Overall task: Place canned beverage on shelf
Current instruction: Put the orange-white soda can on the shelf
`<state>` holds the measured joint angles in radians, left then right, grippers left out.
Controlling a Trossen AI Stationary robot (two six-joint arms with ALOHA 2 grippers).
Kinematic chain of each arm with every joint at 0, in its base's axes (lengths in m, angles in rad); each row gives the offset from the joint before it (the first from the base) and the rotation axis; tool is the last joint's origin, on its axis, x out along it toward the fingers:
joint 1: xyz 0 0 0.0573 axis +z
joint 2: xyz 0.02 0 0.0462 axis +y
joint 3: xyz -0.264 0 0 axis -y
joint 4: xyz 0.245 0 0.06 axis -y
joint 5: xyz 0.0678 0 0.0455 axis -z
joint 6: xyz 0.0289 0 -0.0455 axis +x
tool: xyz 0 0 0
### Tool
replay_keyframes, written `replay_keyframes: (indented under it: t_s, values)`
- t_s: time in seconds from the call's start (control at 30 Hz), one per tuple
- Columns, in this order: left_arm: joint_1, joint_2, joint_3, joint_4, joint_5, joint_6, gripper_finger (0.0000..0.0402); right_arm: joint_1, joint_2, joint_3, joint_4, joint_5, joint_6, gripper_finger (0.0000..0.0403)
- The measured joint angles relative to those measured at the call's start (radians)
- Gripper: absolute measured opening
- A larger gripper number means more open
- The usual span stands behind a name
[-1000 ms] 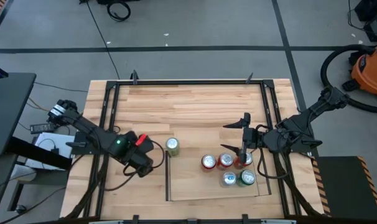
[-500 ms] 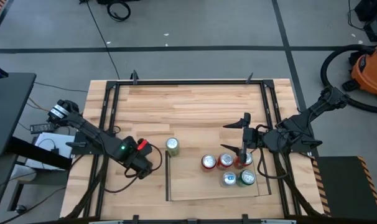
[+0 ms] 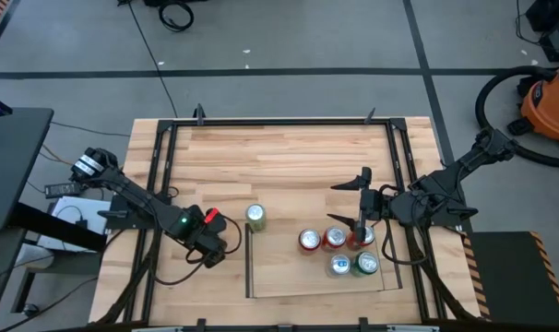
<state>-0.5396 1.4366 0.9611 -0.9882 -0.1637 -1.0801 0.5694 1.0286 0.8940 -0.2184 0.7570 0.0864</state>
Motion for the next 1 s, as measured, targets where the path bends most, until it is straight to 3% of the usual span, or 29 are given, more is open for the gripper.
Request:
replay_keyframes:
  t_s: [0.13, 0.43, 0.73, 0.9, 1.0]
  values:
    - [0.007, -0.002, 0.001, -0.001, 0.000, 0.030, 0.0298, 0.000, 0.000, 0.000, 0.000, 0.000, 0.000, 0.0348]
    - [0.102, -0.005, 0.071, -0.120, -0.033, 0.131, 0.0295, 0.000, 0.000, 0.000, 0.000, 0.000, 0.000, 0.0348]
    - [0.238, -0.005, 0.266, -0.289, -0.317, 0.302, 0.0300, 0.000, 0.000, 0.000, 0.000, 0.000, 0.000, 0.0348]
    - [0.290, -0.005, 0.378, -0.223, -0.449, 0.442, 0.0302, 0.000, 0.000, 0.000, 0.000, 0.000, -0.004, 0.0348]
    - [0.309, -0.005, 0.406, -0.065, -0.457, 0.565, 0.0303, 0.000, 0.000, 0.000, -0.001, 0.000, -0.008, 0.0348]
